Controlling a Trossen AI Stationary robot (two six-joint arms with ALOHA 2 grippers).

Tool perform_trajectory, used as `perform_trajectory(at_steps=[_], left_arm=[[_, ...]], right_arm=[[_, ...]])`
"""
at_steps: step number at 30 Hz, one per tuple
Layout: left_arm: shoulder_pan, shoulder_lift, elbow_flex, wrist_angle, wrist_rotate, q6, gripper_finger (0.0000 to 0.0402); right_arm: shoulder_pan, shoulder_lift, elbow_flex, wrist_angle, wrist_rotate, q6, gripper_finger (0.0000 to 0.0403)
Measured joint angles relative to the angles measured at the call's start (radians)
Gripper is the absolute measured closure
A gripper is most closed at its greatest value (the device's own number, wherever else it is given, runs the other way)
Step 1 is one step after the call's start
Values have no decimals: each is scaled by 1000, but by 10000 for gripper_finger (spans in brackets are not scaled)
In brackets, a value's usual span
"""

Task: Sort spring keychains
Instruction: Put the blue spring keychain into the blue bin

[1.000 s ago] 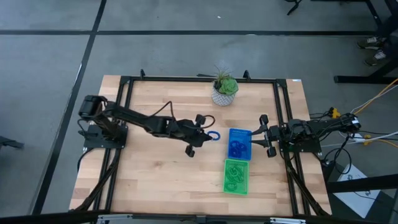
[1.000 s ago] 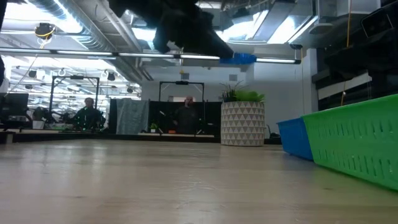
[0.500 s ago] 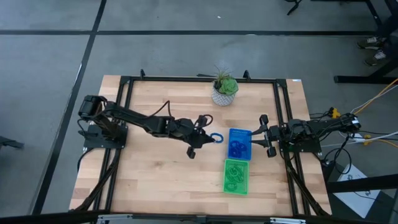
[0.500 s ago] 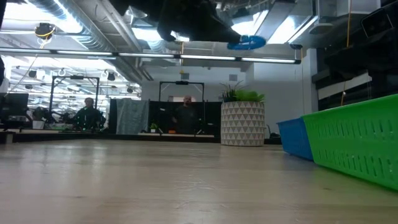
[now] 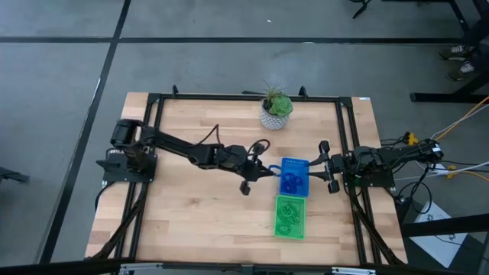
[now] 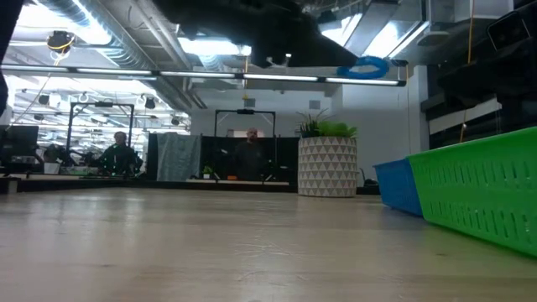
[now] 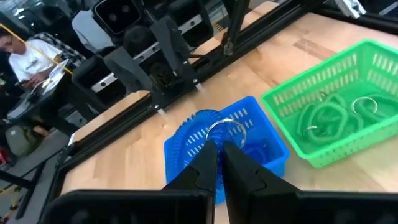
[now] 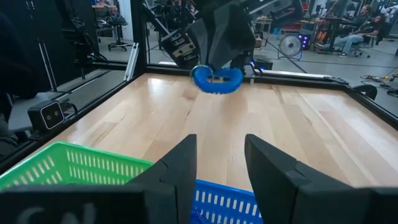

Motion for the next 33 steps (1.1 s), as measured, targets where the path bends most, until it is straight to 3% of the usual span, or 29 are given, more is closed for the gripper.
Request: perform_trajectory(at_steps=[7,20,33], left_arm=[[28,113,133,-31,100,0,395],[67,296,341,-108,122,3,394],[67,306,370,-102,177,29,394]], right_arm=[[0,0,0,0,0,0,267],[0,0,0,0,0,0,267],[0,0,0,0,0,0,267]])
